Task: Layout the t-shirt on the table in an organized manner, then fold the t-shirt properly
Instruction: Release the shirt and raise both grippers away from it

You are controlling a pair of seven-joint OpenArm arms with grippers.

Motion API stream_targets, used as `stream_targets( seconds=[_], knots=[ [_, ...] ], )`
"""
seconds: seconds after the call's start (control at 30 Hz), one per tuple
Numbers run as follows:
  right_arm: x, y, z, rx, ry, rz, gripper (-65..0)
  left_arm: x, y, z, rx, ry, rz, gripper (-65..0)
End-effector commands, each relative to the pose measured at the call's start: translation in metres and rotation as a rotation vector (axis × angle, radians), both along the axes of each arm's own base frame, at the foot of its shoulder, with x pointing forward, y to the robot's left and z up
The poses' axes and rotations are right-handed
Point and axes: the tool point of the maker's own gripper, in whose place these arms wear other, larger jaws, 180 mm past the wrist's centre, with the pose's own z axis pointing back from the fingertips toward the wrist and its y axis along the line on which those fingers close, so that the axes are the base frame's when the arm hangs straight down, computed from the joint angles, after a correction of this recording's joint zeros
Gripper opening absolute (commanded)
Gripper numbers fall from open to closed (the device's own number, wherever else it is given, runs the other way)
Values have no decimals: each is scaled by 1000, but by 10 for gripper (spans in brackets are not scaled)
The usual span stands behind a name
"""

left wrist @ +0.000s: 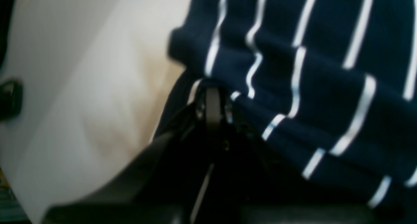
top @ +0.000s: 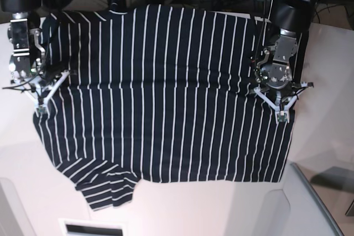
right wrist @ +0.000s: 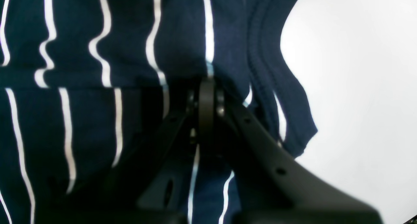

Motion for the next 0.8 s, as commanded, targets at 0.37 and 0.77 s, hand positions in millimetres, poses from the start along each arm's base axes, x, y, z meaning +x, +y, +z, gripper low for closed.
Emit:
stream_targets(
  seconds=[0.37,0.77],
  knots=[
    [34,-29,-16,-6,26,-67,-650,64,-15,15,-36,-57,-3,-650],
    [99,-28,11,-40,-44,-7,-650,88,-9,32,-25,-109,3,-650]
  ],
)
